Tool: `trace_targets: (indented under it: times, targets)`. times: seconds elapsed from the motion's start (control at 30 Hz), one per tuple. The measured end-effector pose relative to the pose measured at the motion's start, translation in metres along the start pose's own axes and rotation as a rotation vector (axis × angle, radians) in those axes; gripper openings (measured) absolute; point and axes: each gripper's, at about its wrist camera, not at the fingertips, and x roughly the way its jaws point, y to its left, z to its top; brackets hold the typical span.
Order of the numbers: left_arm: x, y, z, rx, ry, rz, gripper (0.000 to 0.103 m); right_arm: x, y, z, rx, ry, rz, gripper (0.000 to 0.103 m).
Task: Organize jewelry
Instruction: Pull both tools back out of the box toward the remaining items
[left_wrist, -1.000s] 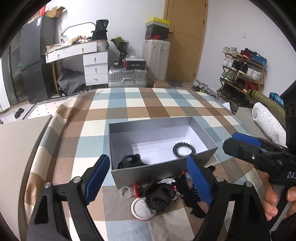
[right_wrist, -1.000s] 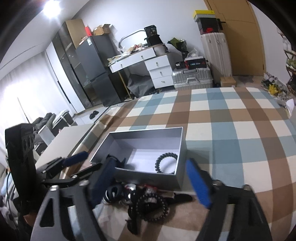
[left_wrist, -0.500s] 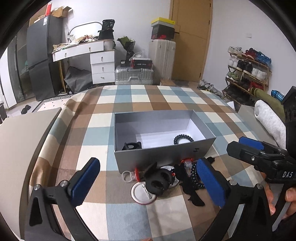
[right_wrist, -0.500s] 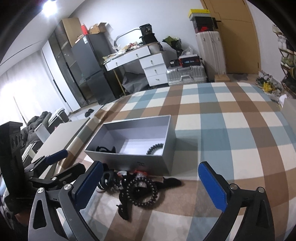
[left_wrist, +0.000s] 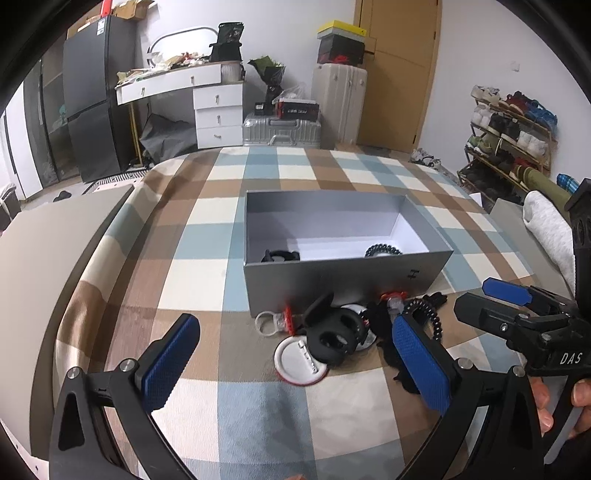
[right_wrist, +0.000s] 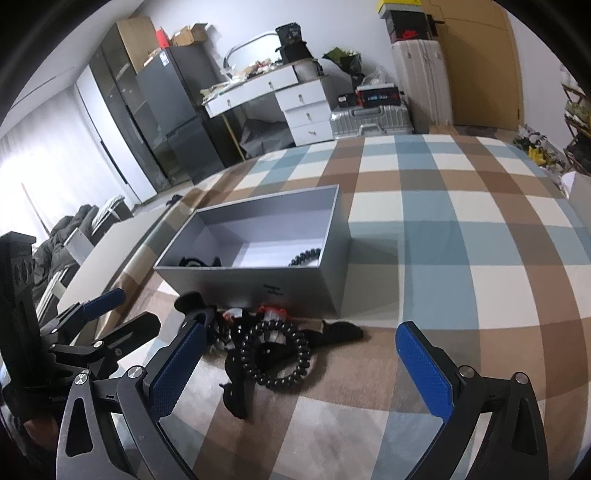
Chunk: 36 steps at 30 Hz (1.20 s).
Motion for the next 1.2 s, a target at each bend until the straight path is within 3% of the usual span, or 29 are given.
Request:
trace_targets:
  times: [0.33, 1.0, 1.1, 1.2]
  targets:
    - [0.004, 0.004, -0.007, -0.016, 0.032, 0.002, 0.102, 0.017, 0.003, -0.009, -0.032, 0.074, -0.034, 0.103]
    - [0.011, 0.012, -0.017, -0.039, 0.073, -0.022, 0.102, 0.025, 0.013, -0.012, -0.072, 0.108, -0.040, 0.102]
    - [0.012, 0.013, -0.018, -0.042, 0.075, -0.019, 0.102, 0.027, 0.016, -0.012, -0.088, 0.113, -0.039, 0.099]
    - [0.011, 0.014, -0.018, -0.043, 0.074, -0.019, 0.102, 0.030, 0.017, -0.013, -0.093, 0.128, -0.034, 0.089]
